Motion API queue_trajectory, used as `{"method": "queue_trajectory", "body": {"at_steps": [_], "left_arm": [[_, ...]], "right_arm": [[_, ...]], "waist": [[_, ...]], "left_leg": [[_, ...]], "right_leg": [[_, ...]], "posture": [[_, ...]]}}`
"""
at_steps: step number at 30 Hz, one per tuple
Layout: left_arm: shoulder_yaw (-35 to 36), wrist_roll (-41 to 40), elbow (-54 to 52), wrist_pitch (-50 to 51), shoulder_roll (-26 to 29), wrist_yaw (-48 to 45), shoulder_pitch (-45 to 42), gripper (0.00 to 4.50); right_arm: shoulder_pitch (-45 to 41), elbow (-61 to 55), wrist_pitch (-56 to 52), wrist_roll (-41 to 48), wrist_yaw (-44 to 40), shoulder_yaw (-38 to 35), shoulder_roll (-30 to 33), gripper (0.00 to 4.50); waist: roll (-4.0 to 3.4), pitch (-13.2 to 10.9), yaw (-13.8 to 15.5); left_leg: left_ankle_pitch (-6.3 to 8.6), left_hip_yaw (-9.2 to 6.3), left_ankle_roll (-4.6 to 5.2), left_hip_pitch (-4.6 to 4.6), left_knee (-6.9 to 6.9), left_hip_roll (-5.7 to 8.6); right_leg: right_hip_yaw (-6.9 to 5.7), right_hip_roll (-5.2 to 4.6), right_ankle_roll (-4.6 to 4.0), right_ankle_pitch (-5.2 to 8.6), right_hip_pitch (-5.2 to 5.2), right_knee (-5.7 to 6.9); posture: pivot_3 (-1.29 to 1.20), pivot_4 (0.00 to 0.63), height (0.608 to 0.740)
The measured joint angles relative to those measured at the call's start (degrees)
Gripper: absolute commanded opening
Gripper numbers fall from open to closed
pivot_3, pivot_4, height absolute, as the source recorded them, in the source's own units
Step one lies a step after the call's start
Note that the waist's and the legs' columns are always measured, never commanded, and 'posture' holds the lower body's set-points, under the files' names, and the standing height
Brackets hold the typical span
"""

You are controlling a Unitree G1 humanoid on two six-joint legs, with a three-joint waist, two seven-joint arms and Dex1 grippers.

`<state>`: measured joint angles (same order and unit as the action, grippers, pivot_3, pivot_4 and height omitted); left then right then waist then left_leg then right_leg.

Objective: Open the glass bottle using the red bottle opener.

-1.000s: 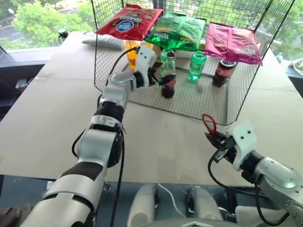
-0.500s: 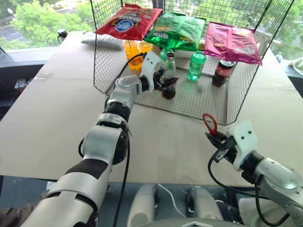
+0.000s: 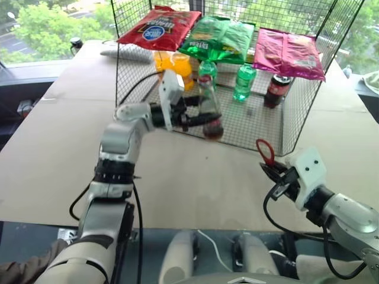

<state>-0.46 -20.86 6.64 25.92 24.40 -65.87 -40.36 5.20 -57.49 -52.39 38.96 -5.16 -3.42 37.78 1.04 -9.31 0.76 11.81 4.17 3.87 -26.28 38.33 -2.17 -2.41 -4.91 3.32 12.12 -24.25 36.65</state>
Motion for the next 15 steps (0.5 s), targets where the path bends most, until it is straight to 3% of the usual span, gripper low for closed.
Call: {"method": "queue_trajectory", "body": {"at_steps": [7,8,9,10,12,13,15], "left_arm": [[-2.1,0.1,-8.7,2.2,1.0,4.1,9.4,2.39],[-2.2,0.1,-8.9,2.2,1.0,4.4,9.5,2.89],[-2.2,0.1,-8.9,2.2,1.0,4.5,9.5,2.89],[-2.2,0.0,-9.0,1.8,1.1,4.8,9.8,3.63],[-2.2,-0.2,-9.3,1.3,1.2,4.8,10.2,4.24],[-2.2,-0.3,-9.6,1.1,1.2,4.8,10.4,4.47],[-2.2,-0.3,-9.9,0.4,1.2,4.8,10.7,4.47]], "right_arm": [[-0.1,0.0,0.1,-3.6,-0.3,2.3,-0.1,0.0],[-0.1,0.0,0.2,-4.1,-0.4,2.7,-0.2,0.0],[-0.1,0.0,0.2,-4.6,-0.5,3.0,-0.2,0.0],[-0.4,0.1,0.3,-5.6,-0.5,3.4,-0.7,0.0],[-0.9,0.2,0.4,-6.5,-0.6,4.0,-1.0,0.0],[-1.3,0.2,0.5,-7.1,-0.6,4.6,-1.3,0.0],[-1.8,0.4,0.6,-8.0,-0.7,5.3,-2.1,0.0]], "waist": [[0.0,0.0,0.1],[0.0,0.0,0.1],[0.0,0.0,0.1],[0.0,0.0,0.0],[0.0,0.0,0.0],[0.0,0.0,0.0],[0.0,0.0,0.0]], "left_leg": [[0.0,0.02,0.0,0.01,0.03,0.02],[0.0,0.02,0.0,0.02,0.03,0.02],[0.0,0.03,0.0,0.03,0.03,0.02],[0.0,0.03,0.0,0.04,0.02,0.01],[0.0,0.04,0.0,0.05,0.02,0.01],[0.0,0.05,0.0,0.06,0.02,0.0],[0.0,0.05,0.0,0.07,0.02,0.0]], "right_leg": [[0.02,-0.03,-0.06,0.03,0.0,0.02],[0.01,-0.03,-0.06,0.03,0.0,0.02],[0.02,-0.03,-0.06,0.03,0.01,0.02],[0.02,-0.02,-0.06,0.04,0.01,0.02],[0.02,-0.02,-0.06,0.04,0.0,0.02],[0.02,-0.02,-0.06,0.04,0.01,0.02],[0.02,-0.02,-0.07,0.04,0.01,0.03]], "posture": [[0.0,0.15,0.74],[0.0,0.15,0.74],[0.0,0.15,0.74],[0.0,0.15,0.74],[0.0,0.15,0.74],[0.0,0.15,0.74],[0.0,0.15,0.74]]}}
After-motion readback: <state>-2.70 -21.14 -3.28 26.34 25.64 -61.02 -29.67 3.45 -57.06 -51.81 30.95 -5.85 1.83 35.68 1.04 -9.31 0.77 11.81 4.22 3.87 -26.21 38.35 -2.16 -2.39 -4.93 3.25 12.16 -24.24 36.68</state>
